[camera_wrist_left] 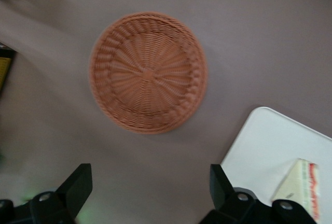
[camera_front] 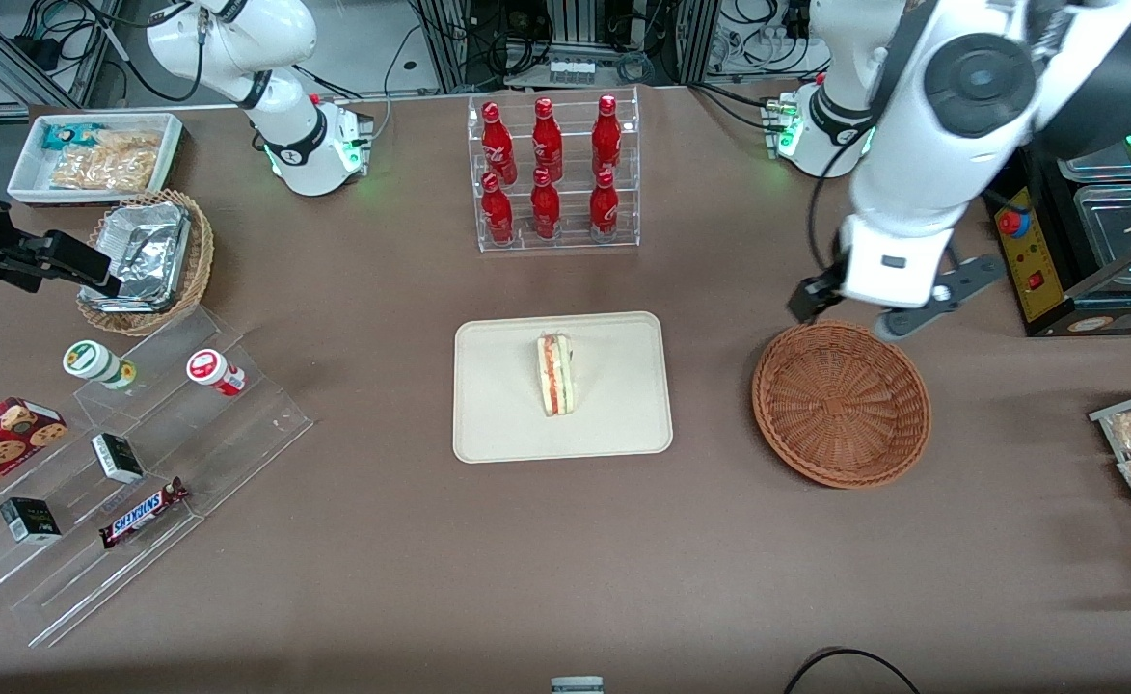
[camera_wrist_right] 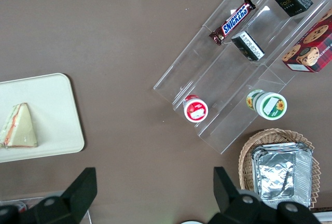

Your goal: Place sandwich from basket to tray

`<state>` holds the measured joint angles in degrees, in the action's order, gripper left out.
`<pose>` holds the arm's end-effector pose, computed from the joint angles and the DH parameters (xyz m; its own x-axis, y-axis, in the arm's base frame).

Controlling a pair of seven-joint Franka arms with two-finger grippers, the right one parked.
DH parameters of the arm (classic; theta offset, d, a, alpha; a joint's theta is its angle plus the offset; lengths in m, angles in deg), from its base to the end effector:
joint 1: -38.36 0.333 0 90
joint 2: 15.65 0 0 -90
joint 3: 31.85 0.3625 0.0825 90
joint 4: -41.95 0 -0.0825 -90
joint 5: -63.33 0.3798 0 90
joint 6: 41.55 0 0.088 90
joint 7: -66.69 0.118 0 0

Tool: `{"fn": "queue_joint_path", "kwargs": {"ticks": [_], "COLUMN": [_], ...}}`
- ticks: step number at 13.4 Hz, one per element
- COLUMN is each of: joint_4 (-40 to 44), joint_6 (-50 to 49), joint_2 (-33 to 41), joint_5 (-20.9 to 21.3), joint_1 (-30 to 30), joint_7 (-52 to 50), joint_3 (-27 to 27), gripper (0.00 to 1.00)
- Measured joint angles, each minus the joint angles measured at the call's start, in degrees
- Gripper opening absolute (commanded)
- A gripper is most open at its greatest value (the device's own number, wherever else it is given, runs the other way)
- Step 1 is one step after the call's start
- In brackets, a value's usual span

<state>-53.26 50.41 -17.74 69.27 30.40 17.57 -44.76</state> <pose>0.5277 -0.1860 0.6012 0.8852 0.4651 0.0111 0.4623 -0.8769 -0.1317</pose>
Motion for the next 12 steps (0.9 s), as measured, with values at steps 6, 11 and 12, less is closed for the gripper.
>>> {"fn": "queue_joint_path", "kwargs": {"ticks": [6,11,12], "joint_4": [-1.2,-1.2,-0.9], "joint_6": [-7.5,-8.4,-8.4], "joint_2": [5.5,6.7,6.8], "joint_5": [-3.4,-3.9,-4.0], "joint_1": [10.3,10.0,9.1], "joint_7": [21.1,31.9,32.5], "joint_3": [0.4,6.0,7.7], "gripper": [1.00,1.00,1.00]}}
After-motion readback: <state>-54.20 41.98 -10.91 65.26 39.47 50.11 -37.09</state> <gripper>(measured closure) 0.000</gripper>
